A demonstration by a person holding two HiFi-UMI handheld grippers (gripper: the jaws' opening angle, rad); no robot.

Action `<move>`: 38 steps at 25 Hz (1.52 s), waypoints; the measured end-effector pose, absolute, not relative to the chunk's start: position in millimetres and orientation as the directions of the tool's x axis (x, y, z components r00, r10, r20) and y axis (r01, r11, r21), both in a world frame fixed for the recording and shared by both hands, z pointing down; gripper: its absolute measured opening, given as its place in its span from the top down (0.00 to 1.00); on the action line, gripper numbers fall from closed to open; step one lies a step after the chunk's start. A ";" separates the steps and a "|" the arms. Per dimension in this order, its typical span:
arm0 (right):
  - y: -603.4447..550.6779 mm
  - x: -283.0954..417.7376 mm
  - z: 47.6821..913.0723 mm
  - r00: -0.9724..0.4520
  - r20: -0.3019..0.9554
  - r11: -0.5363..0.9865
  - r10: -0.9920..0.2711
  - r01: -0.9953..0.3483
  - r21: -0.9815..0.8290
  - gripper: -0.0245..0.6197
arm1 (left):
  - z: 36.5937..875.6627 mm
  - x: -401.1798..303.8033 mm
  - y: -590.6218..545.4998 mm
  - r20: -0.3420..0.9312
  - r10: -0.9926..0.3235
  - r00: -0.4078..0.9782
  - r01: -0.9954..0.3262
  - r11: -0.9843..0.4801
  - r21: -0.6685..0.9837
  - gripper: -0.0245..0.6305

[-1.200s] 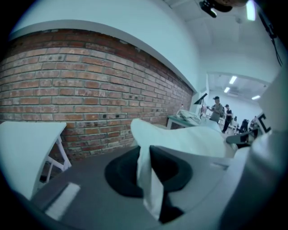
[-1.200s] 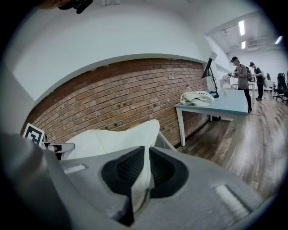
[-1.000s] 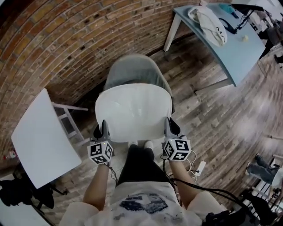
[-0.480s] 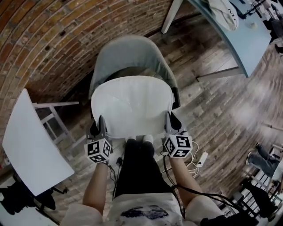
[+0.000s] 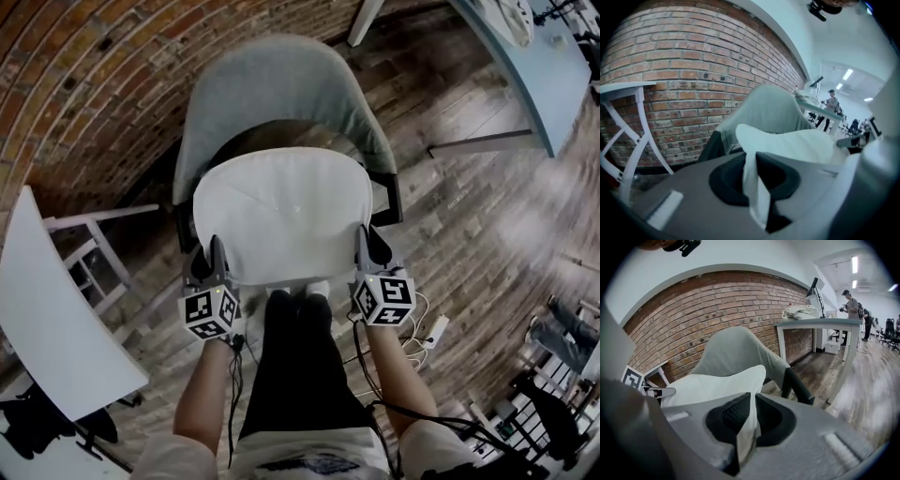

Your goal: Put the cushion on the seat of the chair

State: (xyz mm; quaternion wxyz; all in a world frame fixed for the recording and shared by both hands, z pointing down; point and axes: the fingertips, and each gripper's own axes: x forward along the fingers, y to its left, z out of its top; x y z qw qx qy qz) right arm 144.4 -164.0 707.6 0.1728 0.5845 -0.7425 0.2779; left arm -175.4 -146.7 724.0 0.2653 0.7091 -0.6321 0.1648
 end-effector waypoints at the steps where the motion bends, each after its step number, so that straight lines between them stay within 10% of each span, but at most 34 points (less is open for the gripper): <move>1: -163.2 144.2 714.6 -0.255 0.587 0.160 -0.769 -0.965 -0.210 0.92 | 730.4 -175.2 -146.2 0.574 -0.805 0.148 -0.984 -0.060 0.168 0.90; 38: -142.1 176.8 886.0 -0.192 0.714 0.081 -0.673 -0.979 -0.187 0.92 | 889.0 -177.6 -111.9 0.709 -0.700 0.086 -0.991 0.012 0.132 0.89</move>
